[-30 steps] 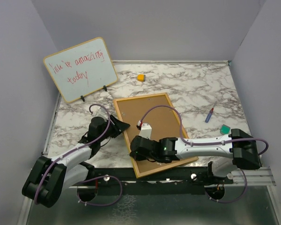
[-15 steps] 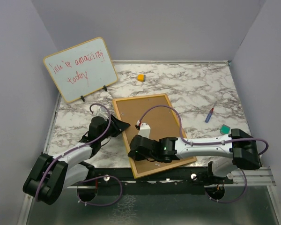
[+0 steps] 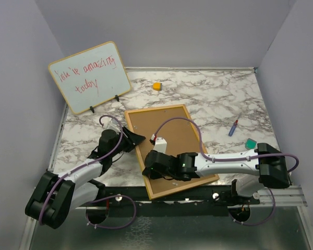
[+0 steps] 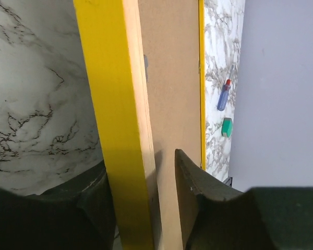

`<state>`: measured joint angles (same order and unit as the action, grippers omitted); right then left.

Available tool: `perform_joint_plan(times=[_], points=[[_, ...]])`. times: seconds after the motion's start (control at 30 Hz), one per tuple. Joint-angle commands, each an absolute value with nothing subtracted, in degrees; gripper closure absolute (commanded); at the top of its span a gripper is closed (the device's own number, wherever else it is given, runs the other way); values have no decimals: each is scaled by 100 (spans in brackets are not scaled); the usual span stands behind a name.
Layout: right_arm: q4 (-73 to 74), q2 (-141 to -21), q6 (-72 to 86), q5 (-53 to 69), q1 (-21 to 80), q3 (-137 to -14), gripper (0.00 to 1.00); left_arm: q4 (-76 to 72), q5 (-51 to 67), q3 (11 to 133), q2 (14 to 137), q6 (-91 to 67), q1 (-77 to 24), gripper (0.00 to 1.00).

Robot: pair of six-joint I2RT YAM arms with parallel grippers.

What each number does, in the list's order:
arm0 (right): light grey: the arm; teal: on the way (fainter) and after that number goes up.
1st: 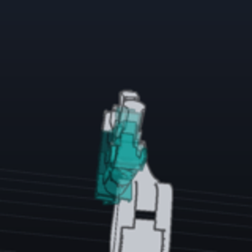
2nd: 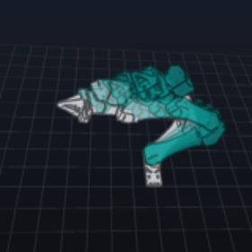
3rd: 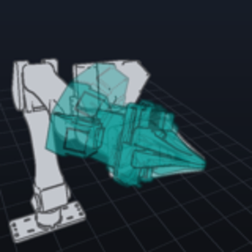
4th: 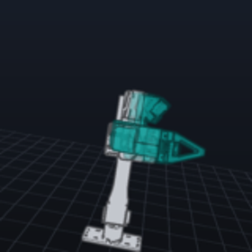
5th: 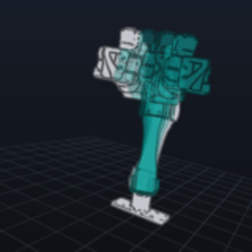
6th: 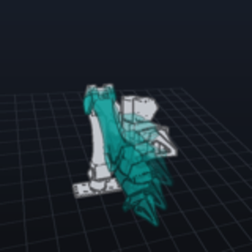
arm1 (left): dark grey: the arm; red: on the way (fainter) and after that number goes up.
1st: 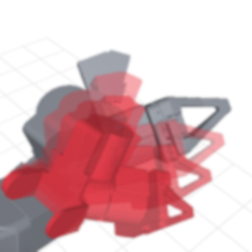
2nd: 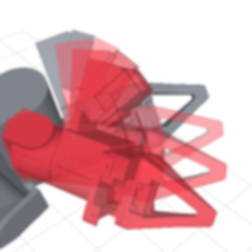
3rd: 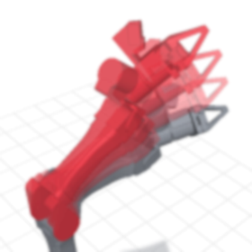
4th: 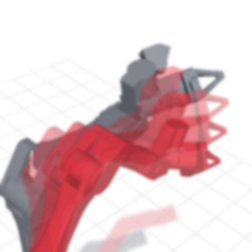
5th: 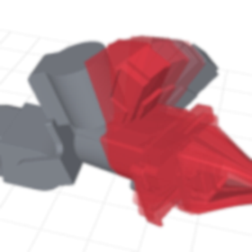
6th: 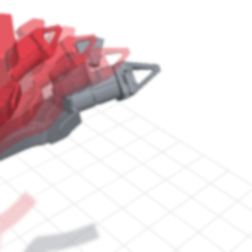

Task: Take the photo out of the frame
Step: Turn over the photo frame at the center of the board.

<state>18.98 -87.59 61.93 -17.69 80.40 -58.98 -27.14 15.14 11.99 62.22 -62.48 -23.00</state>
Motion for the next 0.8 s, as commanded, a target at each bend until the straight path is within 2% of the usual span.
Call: perform_joint_plan(times=[0.0,0.1,0.17,0.33,0.4,0.53,0.7,0.77], points=[[1693,-8702,6276,-1752,8051,-6091,99,-2602,1482,1267,5951,-6188,-2329,54],[1644,-8630,6275,-1767,8051,-5992,100,-2456,1413,1285,5786,-6183,-2329,54],[1670,-8628,6268,-1760,8051,-5999,100,-2323,1373,1325,5730,-6136,-2329,60],[1628,-8667,6240,-1686,8058,-6021,99,-1992,1302,1467,5739,-5984,-2329,86],[1607,-8658,6230,-1686,8051,-6032,100,-1813,1226,1533,5740,-5949,-2329,99],[1833,-8646,6040,-1563,8056,-6298,99,-1104,880,1788,5651,-5746,-2329,100],[1800,-8470,5653,-1291,8051,-6502,49,-464,589,2090,5439,-5506,-2329,100],[1854,-8315,5643,-1330,8053,-6489,39,-197,454,2214,5396,-5376,-2329,100]])
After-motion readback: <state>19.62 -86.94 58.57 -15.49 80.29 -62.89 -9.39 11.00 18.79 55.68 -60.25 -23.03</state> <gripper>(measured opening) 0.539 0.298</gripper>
